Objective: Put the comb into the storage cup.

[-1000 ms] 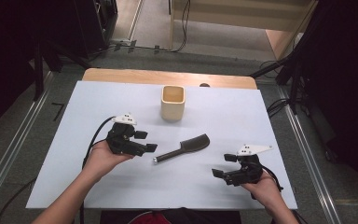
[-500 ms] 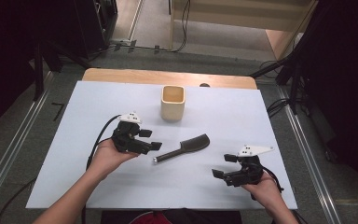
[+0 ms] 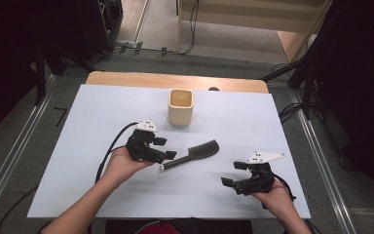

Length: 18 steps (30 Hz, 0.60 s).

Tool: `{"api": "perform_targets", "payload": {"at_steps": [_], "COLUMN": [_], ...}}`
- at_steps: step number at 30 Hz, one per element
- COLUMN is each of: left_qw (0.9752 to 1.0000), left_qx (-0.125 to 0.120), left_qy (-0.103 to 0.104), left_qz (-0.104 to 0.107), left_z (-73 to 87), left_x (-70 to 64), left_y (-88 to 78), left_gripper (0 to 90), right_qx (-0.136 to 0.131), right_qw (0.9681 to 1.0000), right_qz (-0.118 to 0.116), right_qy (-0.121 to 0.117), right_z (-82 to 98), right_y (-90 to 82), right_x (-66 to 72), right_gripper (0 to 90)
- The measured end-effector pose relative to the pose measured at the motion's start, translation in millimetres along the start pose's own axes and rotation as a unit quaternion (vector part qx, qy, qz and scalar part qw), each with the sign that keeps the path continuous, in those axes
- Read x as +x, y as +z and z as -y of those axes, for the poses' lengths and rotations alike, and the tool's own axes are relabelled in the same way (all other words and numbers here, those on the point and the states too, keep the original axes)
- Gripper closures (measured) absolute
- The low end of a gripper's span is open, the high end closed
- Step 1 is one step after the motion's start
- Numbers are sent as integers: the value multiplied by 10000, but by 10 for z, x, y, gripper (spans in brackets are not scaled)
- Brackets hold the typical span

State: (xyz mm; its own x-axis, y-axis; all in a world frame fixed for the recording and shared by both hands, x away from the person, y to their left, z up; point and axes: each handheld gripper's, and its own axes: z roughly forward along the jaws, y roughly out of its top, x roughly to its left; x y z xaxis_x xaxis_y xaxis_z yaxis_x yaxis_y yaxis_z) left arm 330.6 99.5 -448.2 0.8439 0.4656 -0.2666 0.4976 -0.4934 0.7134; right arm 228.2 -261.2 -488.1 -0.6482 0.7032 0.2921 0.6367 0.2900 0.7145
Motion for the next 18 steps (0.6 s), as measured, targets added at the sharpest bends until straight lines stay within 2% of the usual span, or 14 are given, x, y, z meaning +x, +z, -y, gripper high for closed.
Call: {"api": "perform_targets", "payload": {"at_steps": [8, 11, 16, 18], "left_qw": [9999, 9999, 9999, 9999], "left_qx": [77, -78, -16, 81], "left_qy": [67, 136, 125, 100], "left_qz": [-13, 0, -4, 18], "left_z": [34, 70, 112, 147], "left_x": [-8, -38, -25, -22], "left_y": [43, 53, 77, 116], "left_gripper": [317, 317, 324, 327], "right_qx": [8, 11, 8, 15], "right_qw": [10000, 10000, 10000, 10000], "right_qz": [7, 4, 1, 4], "right_qy": [-4, -9, -5, -17], "right_z": [-1, -1, -1, -1], "right_y": [5, 4, 2, 4], "right_x": [-3, -1, -2, -3], "right_gripper": [127, 127, 127, 127]}}
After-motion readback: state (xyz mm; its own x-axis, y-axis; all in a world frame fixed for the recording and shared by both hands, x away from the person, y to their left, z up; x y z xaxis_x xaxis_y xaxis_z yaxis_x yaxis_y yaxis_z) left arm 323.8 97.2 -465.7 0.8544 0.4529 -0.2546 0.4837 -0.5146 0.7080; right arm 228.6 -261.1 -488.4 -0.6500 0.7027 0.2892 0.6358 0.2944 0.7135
